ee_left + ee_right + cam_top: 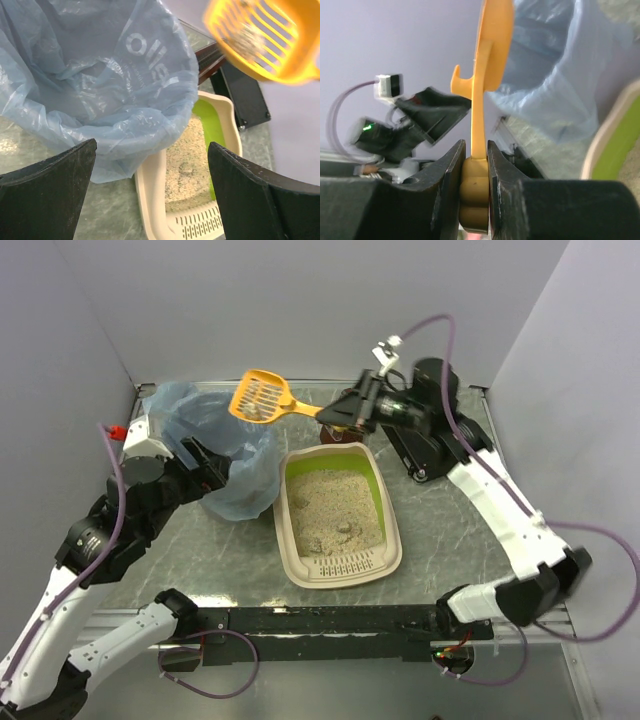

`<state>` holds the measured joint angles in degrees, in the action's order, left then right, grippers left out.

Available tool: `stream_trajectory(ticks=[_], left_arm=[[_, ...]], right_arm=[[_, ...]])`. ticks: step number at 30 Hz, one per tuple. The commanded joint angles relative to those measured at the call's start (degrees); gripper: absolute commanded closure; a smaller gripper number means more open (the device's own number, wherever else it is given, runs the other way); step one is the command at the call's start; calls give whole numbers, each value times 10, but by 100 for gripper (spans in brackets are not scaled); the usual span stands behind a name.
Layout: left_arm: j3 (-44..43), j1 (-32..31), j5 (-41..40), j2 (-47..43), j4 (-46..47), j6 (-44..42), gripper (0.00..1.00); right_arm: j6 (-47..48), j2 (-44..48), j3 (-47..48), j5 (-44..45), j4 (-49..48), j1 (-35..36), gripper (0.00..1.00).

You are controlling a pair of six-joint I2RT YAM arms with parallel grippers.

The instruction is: Clean the litter box

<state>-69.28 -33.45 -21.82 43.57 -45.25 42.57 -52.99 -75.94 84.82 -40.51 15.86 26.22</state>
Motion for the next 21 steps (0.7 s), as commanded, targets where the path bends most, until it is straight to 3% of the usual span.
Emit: stream_trajectory(ticks=[1, 10, 12, 16, 21], left_arm=[[10, -1, 36, -13, 12, 8, 3], [75, -1, 138, -42, 24, 15, 3], [98, -1, 155, -46, 27, 26, 3], [146, -1, 187, -68, 66, 36, 3], [186, -1, 203, -76, 89, 53, 3]], right_arm=[[163, -90, 156, 116, 153, 67, 100], [456, -240, 388, 347, 312, 204, 100], [510, -241, 390, 388, 286, 219, 100], [564, -234, 368, 387, 257, 243, 100], [618, -259, 399, 481, 258, 285, 100]])
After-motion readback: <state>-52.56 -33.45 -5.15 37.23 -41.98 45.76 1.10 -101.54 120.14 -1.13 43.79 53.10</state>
